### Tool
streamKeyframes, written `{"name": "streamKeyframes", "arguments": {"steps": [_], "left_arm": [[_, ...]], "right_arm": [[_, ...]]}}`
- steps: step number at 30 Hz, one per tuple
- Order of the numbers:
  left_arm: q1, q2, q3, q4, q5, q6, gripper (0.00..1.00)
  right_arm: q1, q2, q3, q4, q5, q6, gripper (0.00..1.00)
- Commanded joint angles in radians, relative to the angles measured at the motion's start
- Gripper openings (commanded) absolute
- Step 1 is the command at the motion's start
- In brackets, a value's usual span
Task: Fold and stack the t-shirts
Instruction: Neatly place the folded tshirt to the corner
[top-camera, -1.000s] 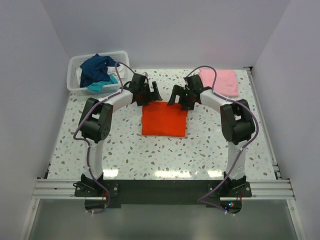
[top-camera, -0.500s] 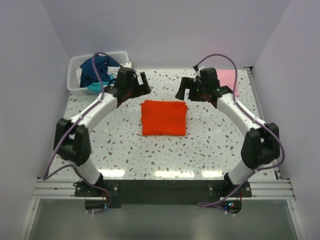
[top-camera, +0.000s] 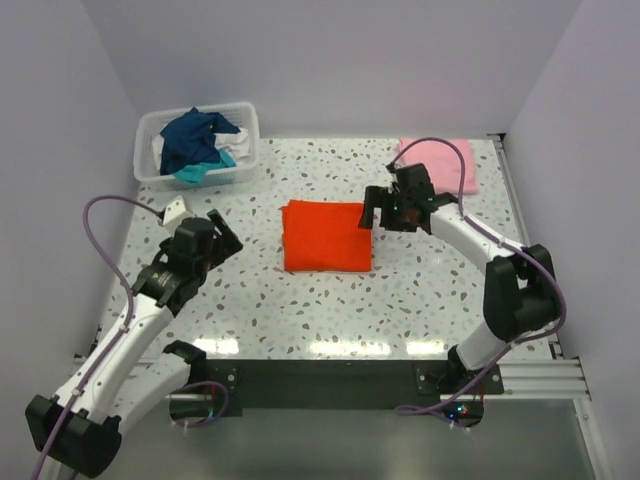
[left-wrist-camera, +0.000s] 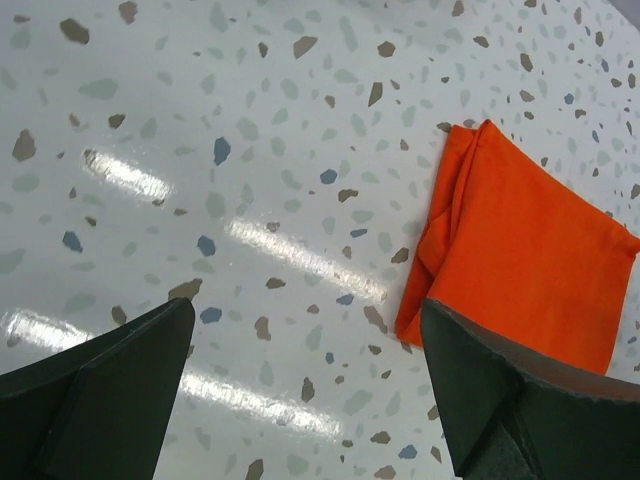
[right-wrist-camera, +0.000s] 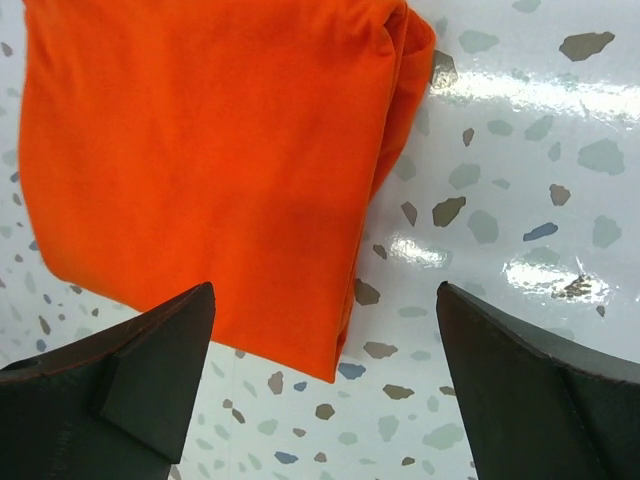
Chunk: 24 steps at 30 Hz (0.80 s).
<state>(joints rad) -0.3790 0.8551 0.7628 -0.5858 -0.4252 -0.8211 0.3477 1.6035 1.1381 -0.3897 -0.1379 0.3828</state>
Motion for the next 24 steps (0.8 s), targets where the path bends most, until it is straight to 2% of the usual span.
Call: {"name": "streamKeyframes", "arguments": {"steps": [1, 10, 22, 24], "left_arm": [[0.006, -0.076, -0.033, -0.106, -0.073, -0.115, 1.0], [0.006, -0.096, -0.04, -0.172, -0.072, -0.162, 1.0], [0.006, -0.071, -0.039, -0.17, -0.078, -0.167, 1.0], [0.006, -0.071, -0.039, -0.17, -0.08, -0.168, 1.0]], "right_arm": [[0.028, 0.053, 0.031, 0.008, 0.034, -0.015, 0.95], [0.106, 0.197, 0.083, 0.014, 0.164, 0.018, 0.81], [0.129, 0.325, 0.143, 0.034, 0.175, -0.008, 0.58], [0.137, 0.351, 0.155, 0.037, 0.184, -0.016, 0.52]]}}
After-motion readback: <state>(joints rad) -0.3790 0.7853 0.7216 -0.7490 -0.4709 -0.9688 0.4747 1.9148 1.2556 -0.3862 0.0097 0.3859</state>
